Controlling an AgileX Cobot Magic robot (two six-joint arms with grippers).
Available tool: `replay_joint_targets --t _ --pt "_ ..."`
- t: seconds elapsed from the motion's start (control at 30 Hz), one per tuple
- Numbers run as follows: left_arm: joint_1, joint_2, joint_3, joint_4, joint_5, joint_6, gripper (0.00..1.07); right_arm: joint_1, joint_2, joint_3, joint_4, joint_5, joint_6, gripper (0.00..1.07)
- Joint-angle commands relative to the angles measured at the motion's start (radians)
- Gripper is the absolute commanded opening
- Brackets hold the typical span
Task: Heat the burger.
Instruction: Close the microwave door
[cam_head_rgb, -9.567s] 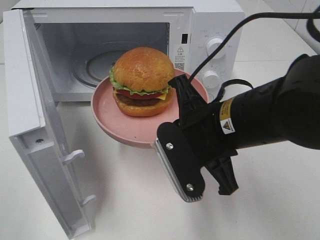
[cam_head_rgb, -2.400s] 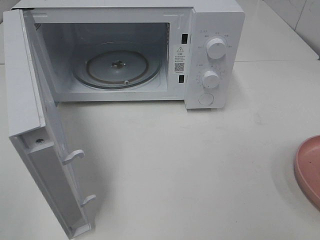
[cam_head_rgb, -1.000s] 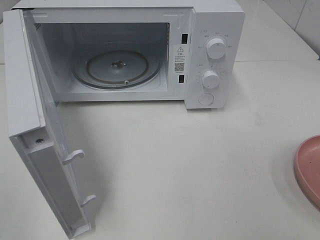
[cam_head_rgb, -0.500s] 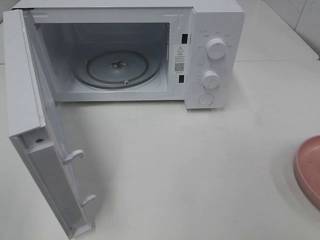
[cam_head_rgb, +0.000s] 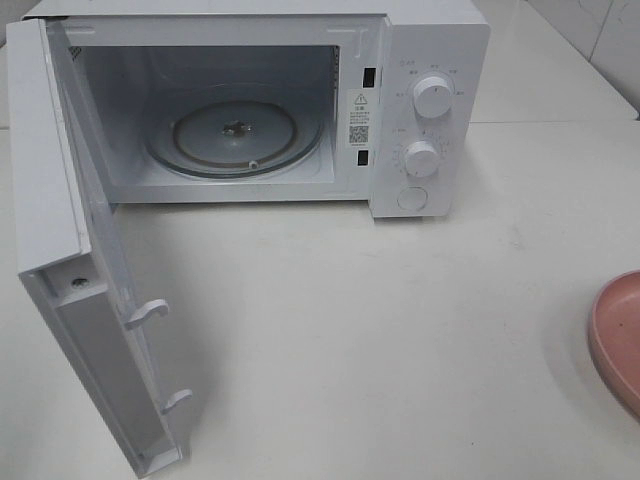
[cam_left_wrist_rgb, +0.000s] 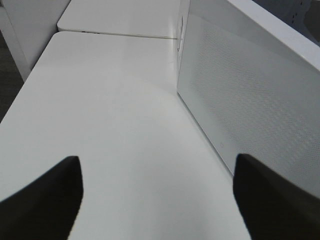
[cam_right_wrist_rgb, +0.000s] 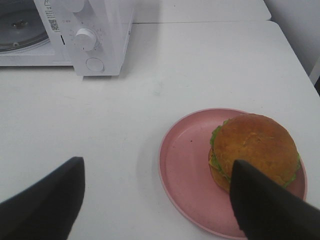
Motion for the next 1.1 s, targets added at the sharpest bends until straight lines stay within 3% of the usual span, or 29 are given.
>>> replay_joint_targets --t 0.03,0.07,0.17,0.2,0.23,0.3,0.43,0.5,0.57,0.6,0.7,0.77,0.83,0.87,0.93,0.97,1.0,1.03,1.1 --pt "0.003 0.109 -0.004 0.004 -0.088 0.0 0.5 -0.006 -0.026 0.001 0.001 -0.002 -0.015 0.76" --pt "0.003 0.158 -0.004 0.004 -0.134 0.0 0.37 -0.006 -0.026 0.001 0.001 -0.002 -0.015 0.76" --pt "0.003 0.186 -0.004 0.004 -0.156 0.0 0.29 -0.006 -0.026 0.001 0.001 -0.002 -0.015 0.76" --pt "0.003 0.232 -0.004 0.003 -0.192 0.0 0.11 -0.006 -0.026 0.001 0.001 -0.002 -0.015 0.76" --pt "0.003 0.282 -0.004 0.005 -0.228 0.0 0.04 -0.006 -0.026 0.001 0.001 -0.002 -0.015 0.76" --pt "0.003 0.306 -0.003 0.005 -0.253 0.012 0.0 -0.006 -0.026 0.001 0.001 -0.002 -0.015 0.76" --pt "0.003 0.367 0.008 0.0 -0.339 0.034 0.0 -0.006 -0.026 0.001 0.001 -0.002 -0.015 0.76" --pt "0.003 0.428 0.078 -0.031 -0.523 0.086 0.0 -0.006 -0.026 0.001 0.001 -0.002 -0.015 0.76" --pt "0.003 0.442 0.1 -0.043 -0.581 0.099 0.0 -0.006 -0.026 0.001 0.001 -0.002 -0.015 0.76" --pt "0.003 0.468 0.159 -0.079 -0.713 0.127 0.0 -0.006 -0.026 0.001 0.001 -0.002 -0.015 0.76" --pt "0.003 0.481 0.182 -0.101 -0.769 0.138 0.0 -0.006 -0.026 0.001 0.001 -0.002 -0.015 0.76" --pt "0.003 0.53 0.291 -0.132 -1.019 0.159 0.0 -0.006 -0.026 0.001 0.001 -0.002 -0.015 0.76" --pt "0.003 0.545 0.315 -0.129 -1.081 0.159 0.0 -0.006 -0.026 0.001 0.001 -0.002 -0.015 0.76" --pt "0.003 0.577 0.35 -0.119 -1.198 0.159 0.0 -0.006 -0.026 0.001 0.001 -0.002 -0.015 0.76" --pt "0.003 0.592 0.363 -0.106 -1.242 0.158 0.0 -0.006 -0.026 0.001 0.001 -0.002 -0.015 0.76" --pt "0.003 0.628 0.387 -0.043 -1.329 0.147 0.0 -0.006 -0.026 0.001 0.001 -0.002 -0.015 0.76" --pt "0.003 0.628 0.387 -0.043 -1.329 0.147 0.0 -0.006 -0.026 0.001 0.001 -0.002 -0.015 0.76" --pt "0.003 0.673 0.401 0.046 -1.387 0.121 0.0 -0.006 -0.026 0.001 0.001 -0.002 -0.015 0.76" --pt "0.003 0.697 0.401 0.09 -1.405 0.096 0.0 -0.006 -0.026 0.001 0.001 -0.002 -0.015 0.76"
